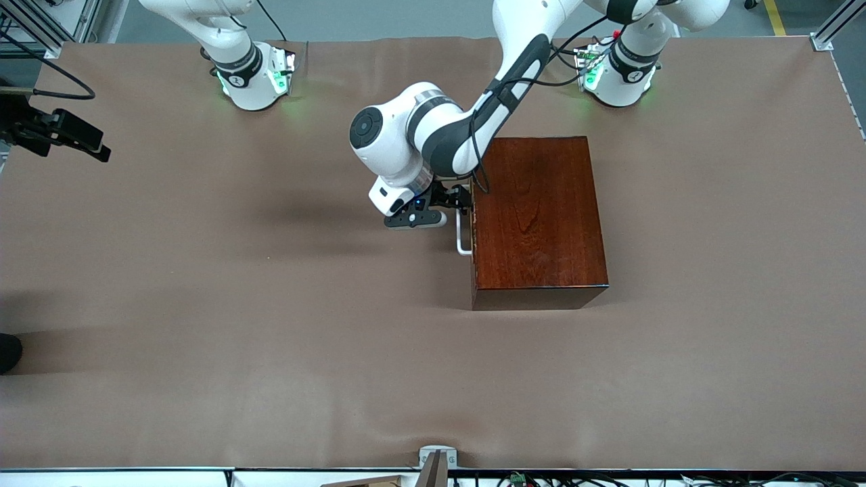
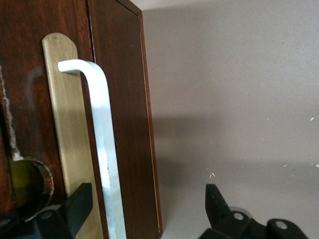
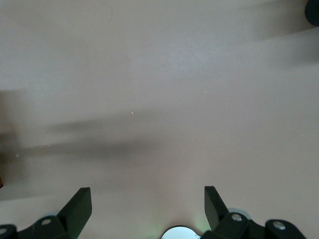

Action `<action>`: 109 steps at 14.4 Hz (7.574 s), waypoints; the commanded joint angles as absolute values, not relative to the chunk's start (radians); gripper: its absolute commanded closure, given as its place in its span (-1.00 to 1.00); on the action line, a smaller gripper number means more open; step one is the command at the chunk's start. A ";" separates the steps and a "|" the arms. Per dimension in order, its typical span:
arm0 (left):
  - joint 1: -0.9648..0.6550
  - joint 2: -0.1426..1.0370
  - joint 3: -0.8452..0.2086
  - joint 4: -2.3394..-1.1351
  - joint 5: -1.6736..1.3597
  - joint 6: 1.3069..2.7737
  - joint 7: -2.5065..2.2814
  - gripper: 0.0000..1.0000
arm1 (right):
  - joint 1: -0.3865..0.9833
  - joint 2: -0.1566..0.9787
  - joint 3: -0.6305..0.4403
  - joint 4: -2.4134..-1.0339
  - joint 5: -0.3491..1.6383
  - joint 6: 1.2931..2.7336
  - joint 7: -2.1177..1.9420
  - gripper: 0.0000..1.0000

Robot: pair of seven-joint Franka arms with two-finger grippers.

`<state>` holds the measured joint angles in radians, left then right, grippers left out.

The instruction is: Open drawer, take yellow block, close drawer

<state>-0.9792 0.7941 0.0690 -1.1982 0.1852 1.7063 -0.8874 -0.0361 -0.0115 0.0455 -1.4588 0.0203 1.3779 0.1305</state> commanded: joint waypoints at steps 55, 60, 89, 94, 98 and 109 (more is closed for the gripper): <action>-0.830 0.401 0.044 -1.180 0.029 1.640 -1.083 -1.00 | 0.041 0.015 0.049 -1.445 -0.040 1.443 0.132 -1.00; -0.602 0.256 0.041 -1.209 0.032 1.471 -0.729 -1.00 | 0.086 0.014 0.051 -1.445 -0.078 1.437 0.138 -1.00; -0.080 -0.103 -0.011 -1.666 0.011 1.505 -0.118 -1.00 | 0.534 0.274 0.049 -1.465 0.127 1.653 1.401 -1.00; -0.067 -0.103 0.000 -1.623 0.012 1.381 -0.123 -1.00 | 0.666 0.368 0.049 -1.463 0.127 1.836 1.799 -1.00; -0.069 -0.112 -0.005 -1.599 0.020 1.378 -0.126 -1.00 | 0.686 0.417 0.051 -1.462 0.144 1.951 1.982 -1.00; -0.063 -0.077 -0.018 -1.583 0.005 1.371 -0.106 -1.00 | 0.759 0.555 0.049 -1.463 0.133 2.092 2.230 -1.00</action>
